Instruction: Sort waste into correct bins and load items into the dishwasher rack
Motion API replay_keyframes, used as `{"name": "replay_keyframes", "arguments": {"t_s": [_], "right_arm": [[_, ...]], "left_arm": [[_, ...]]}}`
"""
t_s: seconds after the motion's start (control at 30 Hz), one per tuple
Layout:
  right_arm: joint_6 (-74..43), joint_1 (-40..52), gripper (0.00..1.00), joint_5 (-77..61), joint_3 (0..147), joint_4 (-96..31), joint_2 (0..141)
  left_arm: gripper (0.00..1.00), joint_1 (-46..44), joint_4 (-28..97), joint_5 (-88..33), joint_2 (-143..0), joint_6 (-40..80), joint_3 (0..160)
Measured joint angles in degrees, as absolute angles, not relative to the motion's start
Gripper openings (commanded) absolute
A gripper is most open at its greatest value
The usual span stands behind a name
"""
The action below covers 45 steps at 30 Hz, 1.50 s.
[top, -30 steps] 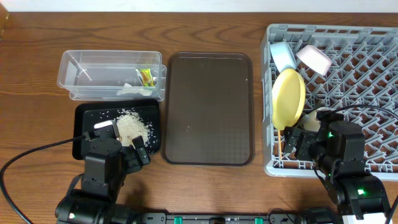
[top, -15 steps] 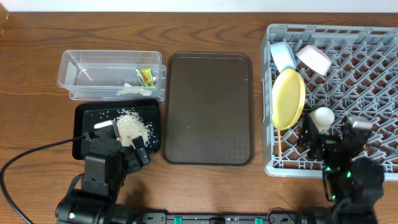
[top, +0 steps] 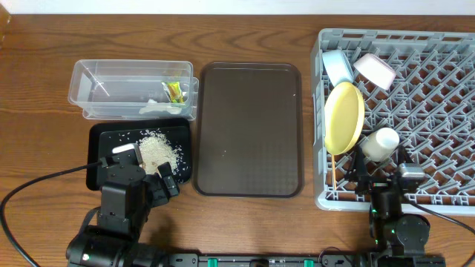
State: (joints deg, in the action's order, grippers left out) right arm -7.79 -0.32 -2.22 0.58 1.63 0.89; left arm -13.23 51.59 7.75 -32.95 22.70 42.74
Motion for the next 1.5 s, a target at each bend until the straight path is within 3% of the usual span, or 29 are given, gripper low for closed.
{"name": "replay_keyframes", "arguments": {"t_s": [0.13,1.5], "right_arm": [[-4.8,-0.3,0.99,-3.7,0.4,-3.7,0.8],[-2.7,-0.3,0.99,-4.5,0.4,-3.7,0.9]], "left_arm": [[0.95,-13.2,51.6,7.7,-32.9,22.7,42.7],[0.96,-13.2,52.2,7.7,-32.8,22.7,42.7]]}}
